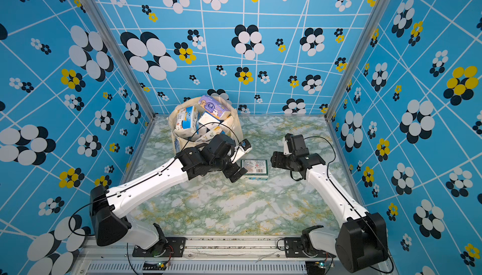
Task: Put tissues into the canvas bag
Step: Adjust the pack of facial tissues at the center of the board, then pick up the pack of facial tissues from the center of the board.
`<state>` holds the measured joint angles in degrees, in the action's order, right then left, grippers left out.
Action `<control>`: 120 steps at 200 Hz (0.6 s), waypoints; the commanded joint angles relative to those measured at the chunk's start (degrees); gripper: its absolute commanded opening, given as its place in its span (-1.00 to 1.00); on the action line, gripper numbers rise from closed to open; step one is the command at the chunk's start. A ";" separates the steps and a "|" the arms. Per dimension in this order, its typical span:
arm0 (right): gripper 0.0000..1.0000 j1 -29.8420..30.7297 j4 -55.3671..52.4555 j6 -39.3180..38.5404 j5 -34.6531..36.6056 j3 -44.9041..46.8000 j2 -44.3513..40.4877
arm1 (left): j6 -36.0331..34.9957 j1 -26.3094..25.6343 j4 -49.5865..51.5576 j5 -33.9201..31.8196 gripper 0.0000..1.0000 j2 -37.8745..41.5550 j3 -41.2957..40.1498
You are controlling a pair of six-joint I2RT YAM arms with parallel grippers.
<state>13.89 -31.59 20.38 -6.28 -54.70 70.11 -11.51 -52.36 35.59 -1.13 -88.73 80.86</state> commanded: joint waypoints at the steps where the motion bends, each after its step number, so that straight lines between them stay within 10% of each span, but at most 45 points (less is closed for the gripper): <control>1: 0.43 -1.81 -1.13 0.93 0.09 1.50 -4.21 | -9.62 -1.45 -0.36 -2.12 0.98 -3.74 0.61; 120: 0.45 -2.73 0.56 0.98 0.39 3.63 -7.35 | -23.96 -4.30 -14.74 -8.50 0.98 -19.97 -1.55</control>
<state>11.57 -32.12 20.62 -6.20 -51.99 63.81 -31.90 -56.25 23.03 -7.88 -105.38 77.03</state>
